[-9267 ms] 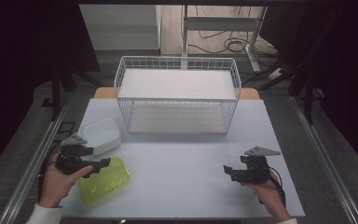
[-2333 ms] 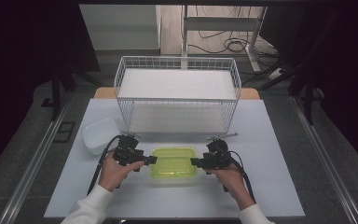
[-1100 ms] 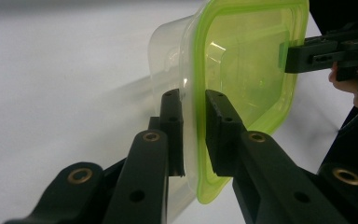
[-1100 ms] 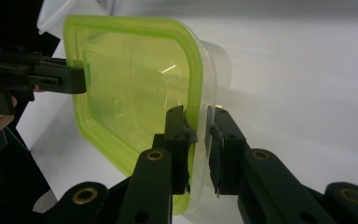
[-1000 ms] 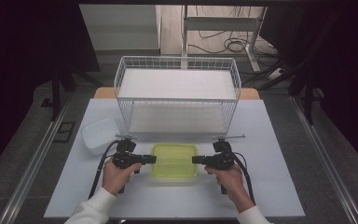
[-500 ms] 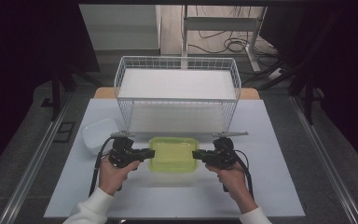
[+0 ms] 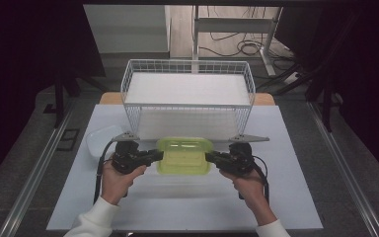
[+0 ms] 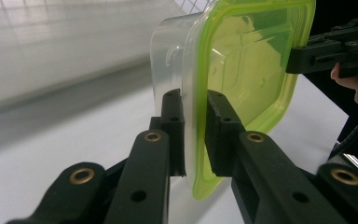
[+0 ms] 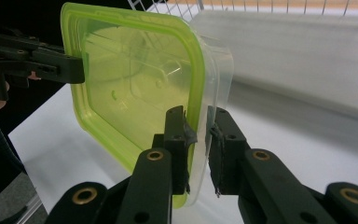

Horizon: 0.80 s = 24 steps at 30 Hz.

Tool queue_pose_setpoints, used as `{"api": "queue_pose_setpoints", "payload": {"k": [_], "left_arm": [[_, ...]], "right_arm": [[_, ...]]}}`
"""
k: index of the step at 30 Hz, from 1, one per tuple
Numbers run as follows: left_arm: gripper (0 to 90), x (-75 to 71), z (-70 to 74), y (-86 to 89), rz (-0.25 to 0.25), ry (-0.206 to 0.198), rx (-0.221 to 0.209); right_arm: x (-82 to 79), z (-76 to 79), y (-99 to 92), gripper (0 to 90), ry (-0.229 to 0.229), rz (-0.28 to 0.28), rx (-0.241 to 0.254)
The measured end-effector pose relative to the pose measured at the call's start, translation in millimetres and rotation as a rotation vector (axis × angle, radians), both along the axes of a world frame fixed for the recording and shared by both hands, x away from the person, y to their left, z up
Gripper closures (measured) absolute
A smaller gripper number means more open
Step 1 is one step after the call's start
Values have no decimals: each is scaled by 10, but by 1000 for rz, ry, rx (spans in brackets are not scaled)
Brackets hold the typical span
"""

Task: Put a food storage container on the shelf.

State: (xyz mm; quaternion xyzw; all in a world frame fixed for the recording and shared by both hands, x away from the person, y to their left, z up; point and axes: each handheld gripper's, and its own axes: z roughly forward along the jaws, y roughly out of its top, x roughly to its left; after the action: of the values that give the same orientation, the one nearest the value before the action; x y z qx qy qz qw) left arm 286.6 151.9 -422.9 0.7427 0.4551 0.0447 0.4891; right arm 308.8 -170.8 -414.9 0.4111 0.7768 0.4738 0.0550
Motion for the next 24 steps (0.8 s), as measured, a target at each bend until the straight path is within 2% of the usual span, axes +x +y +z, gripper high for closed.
{"api": "queue_pose_setpoints", "payload": {"k": [7,15,17,19,20,21,24], "left_arm": [[793,27,104,-22,-12,-31,0],[793,122,270,-24,-23,-65,-33],[794,184,378,-7,-30,-81,-50],[794,211,412,0,-32,-83,-54],[794,274,479,14,-35,-82,-62],[794,274,479,14,-35,-82,-62],[794,423,599,32,-43,-76,-70]], "right_arm": [[-7,103,-38,783,-38,4,-2],[24,325,-67,784,-87,-4,-1],[59,448,-70,784,-107,-2,7],[78,485,-71,784,-112,-1,8],[119,555,-68,784,-122,-1,11],[139,588,-63,784,-128,-2,13],[229,676,-64,784,-133,0,24]]}}
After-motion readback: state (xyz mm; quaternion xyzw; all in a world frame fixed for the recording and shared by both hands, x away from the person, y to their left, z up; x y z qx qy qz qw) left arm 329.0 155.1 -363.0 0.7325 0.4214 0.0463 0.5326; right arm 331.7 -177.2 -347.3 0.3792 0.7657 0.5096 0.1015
